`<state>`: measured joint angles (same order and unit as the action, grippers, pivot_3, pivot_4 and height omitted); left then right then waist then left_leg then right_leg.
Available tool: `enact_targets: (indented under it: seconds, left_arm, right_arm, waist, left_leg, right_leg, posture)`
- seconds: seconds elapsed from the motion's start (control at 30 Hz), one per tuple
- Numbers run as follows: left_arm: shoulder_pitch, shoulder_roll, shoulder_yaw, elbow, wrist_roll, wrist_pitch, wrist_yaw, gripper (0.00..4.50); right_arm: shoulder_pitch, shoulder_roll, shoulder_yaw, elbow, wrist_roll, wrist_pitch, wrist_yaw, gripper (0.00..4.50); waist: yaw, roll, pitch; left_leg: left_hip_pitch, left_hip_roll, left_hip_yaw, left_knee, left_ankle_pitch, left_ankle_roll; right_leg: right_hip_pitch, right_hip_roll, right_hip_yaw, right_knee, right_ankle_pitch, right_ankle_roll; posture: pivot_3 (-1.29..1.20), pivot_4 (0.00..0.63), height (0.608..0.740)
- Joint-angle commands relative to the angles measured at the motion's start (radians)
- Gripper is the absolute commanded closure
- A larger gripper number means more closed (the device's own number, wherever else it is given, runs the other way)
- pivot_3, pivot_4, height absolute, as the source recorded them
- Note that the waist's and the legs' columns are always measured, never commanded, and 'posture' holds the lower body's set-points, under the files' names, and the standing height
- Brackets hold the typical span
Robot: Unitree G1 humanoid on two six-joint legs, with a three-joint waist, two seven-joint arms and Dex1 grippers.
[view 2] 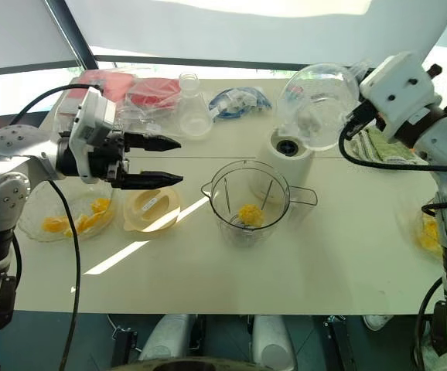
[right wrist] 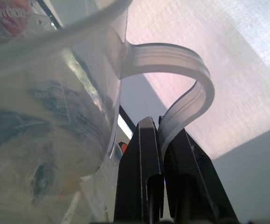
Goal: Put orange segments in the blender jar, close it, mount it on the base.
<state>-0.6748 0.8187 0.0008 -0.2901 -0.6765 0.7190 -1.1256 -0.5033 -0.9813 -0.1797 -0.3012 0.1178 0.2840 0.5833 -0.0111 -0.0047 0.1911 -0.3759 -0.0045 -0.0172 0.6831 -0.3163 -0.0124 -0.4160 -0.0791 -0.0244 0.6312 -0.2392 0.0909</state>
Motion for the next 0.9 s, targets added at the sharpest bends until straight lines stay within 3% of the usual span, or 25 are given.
enact_targets:
  seconds: [0.03, 0.43, 0.9]
  left_arm:
    - [-0.01, -0.006, 0.004, -0.01, 0.007, -0.019, 0.001, 1.02]
    - [-0.006, -0.024, -0.014, -0.017, 0.019, -0.025, -0.004, 1.02]
    - [-0.012, -0.043, -0.026, -0.01, 0.03, -0.023, 0.001, 1.02]
  right_arm:
    - [-0.033, -0.048, -0.004, -0.044, -0.057, -0.076, 0.029, 4.48]
    - [-0.067, -0.062, 0.041, 0.047, -0.239, -0.344, 0.027, 4.48]
    - [-0.14, -0.046, 0.065, 0.066, -0.368, -0.475, 0.016, 4.48]
  waist:
    - [0.0, 0.0, 0.0]
    - [-0.001, 0.0, 0.0]
    - [-0.001, 0.0, 0.0]
  left_leg:
    - [0.0, 0.0, 0.0, 0.0, 0.0, 0.0]
    - [0.0, 0.0, 0.002, 0.0, 0.0, 0.0]
    - [0.0, 0.0, 0.004, 0.0, 0.0, 0.0]
  right_leg:
    - [0.0, 0.0, 0.0, 0.0, 0.0, 0.0]
    - [0.0, 0.0, 0.001, 0.0, 0.0, 0.0]
    - [-0.002, 0.0, 0.002, 0.0, 0.0, 0.0]
  posture:
    - [0.0, 0.15, 0.74]
    - [0.0, 0.15, 0.74]
    - [0.0, 0.15, 0.74]
